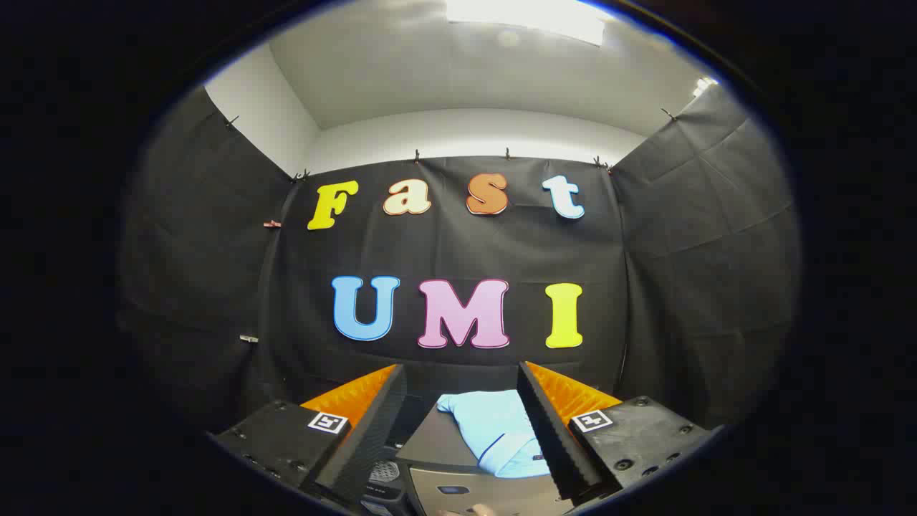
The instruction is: Put the clothes into the washing machine and then close the washing machine lid.
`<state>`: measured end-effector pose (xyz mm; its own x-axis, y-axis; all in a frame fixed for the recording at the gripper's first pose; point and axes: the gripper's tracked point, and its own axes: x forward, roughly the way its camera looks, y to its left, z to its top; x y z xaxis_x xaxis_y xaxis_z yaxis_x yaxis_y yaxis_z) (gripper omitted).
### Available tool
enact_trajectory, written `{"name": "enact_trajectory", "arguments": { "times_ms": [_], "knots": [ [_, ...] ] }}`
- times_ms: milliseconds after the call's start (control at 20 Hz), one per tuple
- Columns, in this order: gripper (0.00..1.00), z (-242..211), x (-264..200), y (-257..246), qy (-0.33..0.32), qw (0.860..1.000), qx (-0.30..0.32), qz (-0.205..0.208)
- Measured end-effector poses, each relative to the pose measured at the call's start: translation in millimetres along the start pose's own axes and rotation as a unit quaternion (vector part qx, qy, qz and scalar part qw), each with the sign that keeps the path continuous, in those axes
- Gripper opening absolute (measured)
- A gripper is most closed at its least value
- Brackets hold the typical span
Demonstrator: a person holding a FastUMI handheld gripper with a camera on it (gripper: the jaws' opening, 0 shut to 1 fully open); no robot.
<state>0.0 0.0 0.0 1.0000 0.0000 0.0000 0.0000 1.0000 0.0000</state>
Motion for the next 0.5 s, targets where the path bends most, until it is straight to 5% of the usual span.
{"name": "enact_trajectory", "arguments": {
  "times_ms": [500],
  "knots": [
    [0.98,-5,4,-12,0.013,1.000,0.008,-0.017]
  ]
}}
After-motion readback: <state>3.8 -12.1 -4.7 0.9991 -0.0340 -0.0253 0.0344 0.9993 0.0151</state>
